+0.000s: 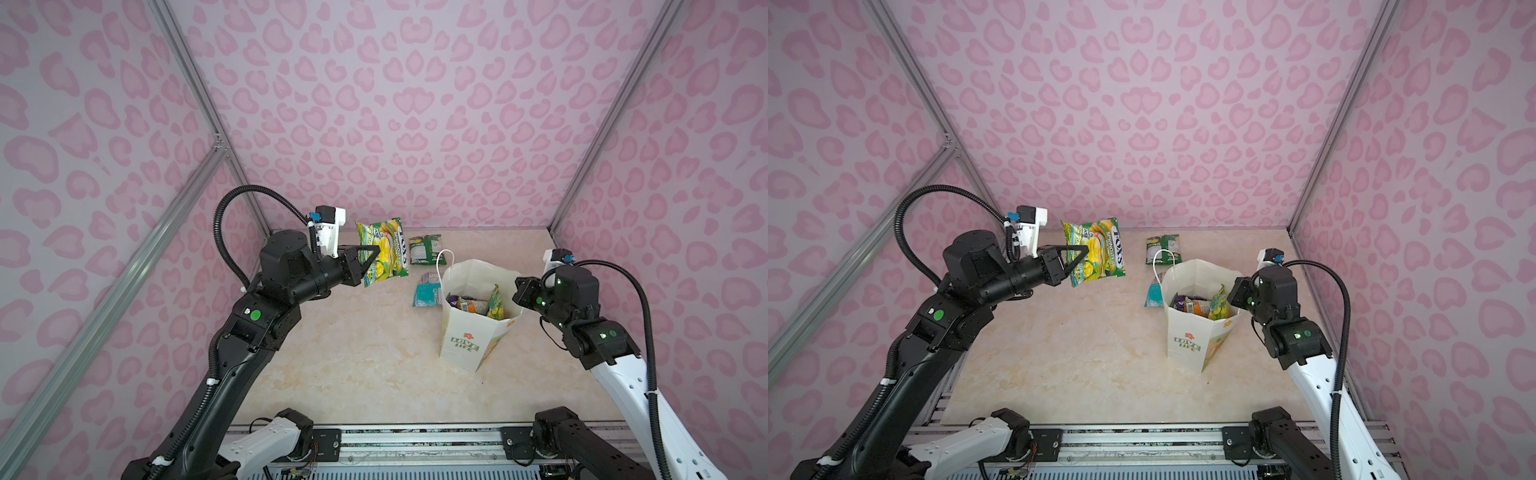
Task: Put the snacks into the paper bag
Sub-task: 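Carry the Fox's bag with the left gripper over the paper bag opening, then lower the Fox's bag into the paper bag and open the left gripper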
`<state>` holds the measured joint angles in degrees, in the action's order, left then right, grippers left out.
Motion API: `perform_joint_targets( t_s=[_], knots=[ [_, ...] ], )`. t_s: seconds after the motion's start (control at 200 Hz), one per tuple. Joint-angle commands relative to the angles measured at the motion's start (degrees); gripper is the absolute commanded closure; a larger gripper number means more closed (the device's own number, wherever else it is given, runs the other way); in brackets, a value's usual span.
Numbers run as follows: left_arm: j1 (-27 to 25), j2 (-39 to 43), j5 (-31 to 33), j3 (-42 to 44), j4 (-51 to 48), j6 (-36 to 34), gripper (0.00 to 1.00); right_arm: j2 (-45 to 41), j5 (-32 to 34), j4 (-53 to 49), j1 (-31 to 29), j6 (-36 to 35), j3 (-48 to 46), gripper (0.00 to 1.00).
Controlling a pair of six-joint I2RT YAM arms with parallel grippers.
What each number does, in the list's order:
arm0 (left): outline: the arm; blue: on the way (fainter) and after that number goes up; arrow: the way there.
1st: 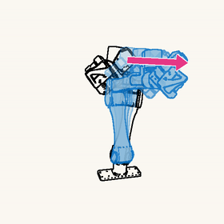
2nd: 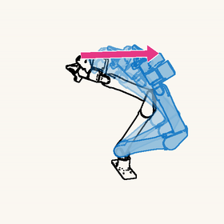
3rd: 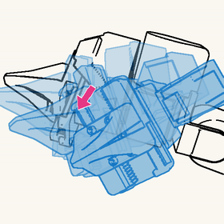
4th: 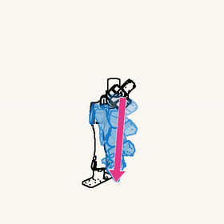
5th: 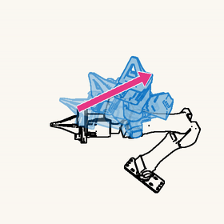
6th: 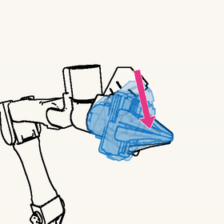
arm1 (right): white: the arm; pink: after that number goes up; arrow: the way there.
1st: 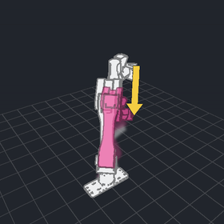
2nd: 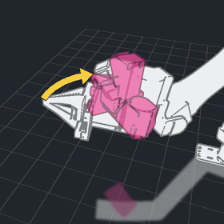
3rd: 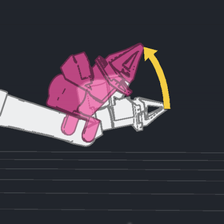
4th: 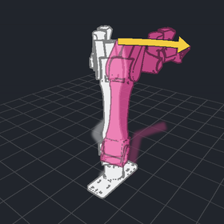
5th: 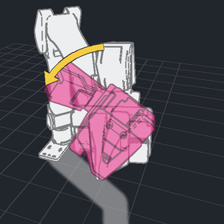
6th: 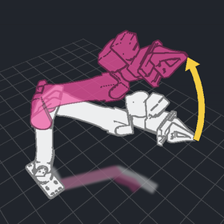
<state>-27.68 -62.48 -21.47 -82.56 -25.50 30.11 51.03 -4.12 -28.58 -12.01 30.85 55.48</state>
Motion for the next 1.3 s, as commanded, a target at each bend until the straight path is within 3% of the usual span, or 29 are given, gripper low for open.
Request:
perform_joint_targets(
  t_s=[0.0,0.235,0.56,0.865,1.295],
  knots=[
    [-3.42,-2.1,2.28,-3.63,0.97,-2.27,0.97,-0.27,0.34,1.59,0.01,0.2,-0.41,1.0],
    [-15.75,-10.54,6.63,-14.02,-0.97,-6.57,0.97,-1.23,0.76,0.98,-0.03,-0.05,-1.02,1.0],
    [-27.67,-28.34,13.06,-32.13,-10.25,-11.51,0.97,-3.02,1.26,0.28,-0.03,-0.73,-2.13,1.0],
    [-31.38,-46.96,14.77,-51.88,-26.35,-13.98,0.97,-4.3,1.99,-0.16,0.16,-1.51,-2.96,1.0],
    [-31.38,-54.71,12.07,-55.41,-31.62,-12.47,0.97,-4.18,0.93,0.87,0.32,-1.42,-3.52,1.0]
  ],
)
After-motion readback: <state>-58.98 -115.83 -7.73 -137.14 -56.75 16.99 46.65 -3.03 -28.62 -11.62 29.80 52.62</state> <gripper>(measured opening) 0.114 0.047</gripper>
